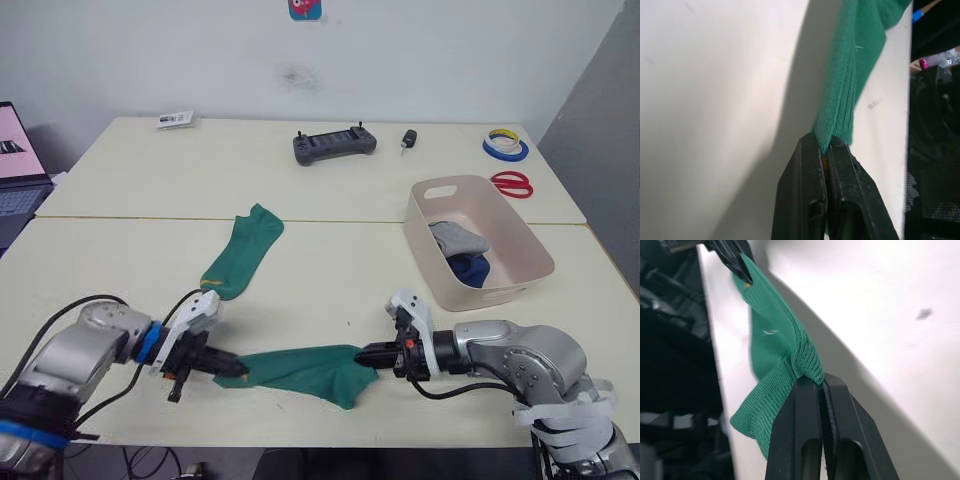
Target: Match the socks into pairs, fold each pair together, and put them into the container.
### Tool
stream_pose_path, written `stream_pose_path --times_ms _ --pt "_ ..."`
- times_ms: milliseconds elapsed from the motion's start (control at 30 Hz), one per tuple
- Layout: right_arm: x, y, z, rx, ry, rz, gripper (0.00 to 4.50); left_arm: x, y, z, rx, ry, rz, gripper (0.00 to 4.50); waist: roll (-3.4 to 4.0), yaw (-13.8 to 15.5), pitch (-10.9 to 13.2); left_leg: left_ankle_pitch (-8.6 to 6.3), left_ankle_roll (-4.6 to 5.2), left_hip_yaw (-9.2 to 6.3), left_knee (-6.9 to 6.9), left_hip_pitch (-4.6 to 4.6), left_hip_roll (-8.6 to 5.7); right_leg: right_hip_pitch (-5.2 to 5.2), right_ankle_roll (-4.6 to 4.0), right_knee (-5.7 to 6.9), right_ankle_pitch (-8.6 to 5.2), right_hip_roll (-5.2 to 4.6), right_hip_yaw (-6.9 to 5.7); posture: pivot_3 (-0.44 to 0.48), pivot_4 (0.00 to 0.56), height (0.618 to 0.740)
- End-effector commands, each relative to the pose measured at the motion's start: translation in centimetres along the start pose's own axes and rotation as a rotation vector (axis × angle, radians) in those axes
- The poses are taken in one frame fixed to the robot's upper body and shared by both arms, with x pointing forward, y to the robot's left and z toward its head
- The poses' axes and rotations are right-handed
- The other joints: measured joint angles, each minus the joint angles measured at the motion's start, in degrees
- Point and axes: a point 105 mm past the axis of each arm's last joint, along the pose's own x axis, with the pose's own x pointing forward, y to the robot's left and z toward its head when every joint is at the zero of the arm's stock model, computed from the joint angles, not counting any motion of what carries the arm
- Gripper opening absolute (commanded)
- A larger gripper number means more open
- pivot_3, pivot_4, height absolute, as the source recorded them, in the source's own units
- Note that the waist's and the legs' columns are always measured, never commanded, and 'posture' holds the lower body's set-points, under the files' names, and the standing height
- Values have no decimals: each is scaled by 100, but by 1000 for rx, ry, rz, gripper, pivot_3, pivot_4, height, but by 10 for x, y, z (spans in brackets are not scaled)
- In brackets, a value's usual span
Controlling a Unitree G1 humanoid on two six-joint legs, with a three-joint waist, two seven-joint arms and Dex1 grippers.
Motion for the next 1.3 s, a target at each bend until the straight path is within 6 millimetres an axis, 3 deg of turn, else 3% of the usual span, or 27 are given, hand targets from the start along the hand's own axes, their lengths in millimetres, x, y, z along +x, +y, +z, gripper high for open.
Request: stream_pose_path --times_ms 33,433,600,700,833,867,933,1067,1167,1200,1300 --pt "-3 -2 11 -51 -39 -21 44 -2 7 11 -14 -5 20 0 0 0 0 0 0 0 0 0 0 0 0 0 0 0 0 0 150 740" --pt "-7 -24 27 -138 -102 -146 44 9 38 36 14 -26 156 0 0 0 -1 1 0 -3 3 1 1 1 0 4 0 -2 2 0 150 740" --pt "-13 -30 30 -149 -116 -177 1827 9 46 45 27 -65 198 0 0 16 -2 1 1 -5 6 2 -3 7 0 5 0 -8 -5 0 150 740" --pt "-16 -30 31 -168 -127 -191 2848 7 49 51 102 -80 230 631 0 14 -2 1 0 -6 7 2 -2 7 0 5 0 -10 -4 0 150 740" --pt "-26 -30 39 -242 -164 -242 4328 -5 54 60 184 -124 308 1853 0 10 -1 1 0 -7 6 2 -1 7 0 4 0 -16 -3 0 150 740" --pt "-31 -29 43 -295 -179 -261 4500 -9 51 62 201 -141 307 2132 0 10 -1 1 0 -7 6 1 -1 6 0 4 1 -16 -4 0 150 740" --pt "-39 -25 50 -394 -202 -272 4500 -17 46 64 230 -159 314 2741 1 5 -1 1 0 -7 5 0 0 4 0 3 0 -16 -3 0 150 740" --pt "-48 -7 60 -515 -261 -234 4500 -25 33 75 307 -241 310 2741 0 -8 -1 1 0 -4 4 -1 2 1 0 0 0 -17 2 0 150 740" --pt "-44 1 58 -561 -268 -208 4500 -17 15 83 334 -287 237 2741 0 3 -1 1 0 -8 5 0 4 7 0 2 0 -17 -4 0 150 740" --pt "-41 3 56 -566 -266 -203 4500 -14 10 86 338 -304 222 2554 0 2 -1 1 0 -7 5 2 3 10 0 0 0 -18 -5 0 150 740" --pt "-29 6 49 -578 -261 -185 3846 -4 4 90 348 -331 195 1815 0 4 -1 1 0 -5 6 2 0 12 0 -1 0 -19 -3 0 150 740"
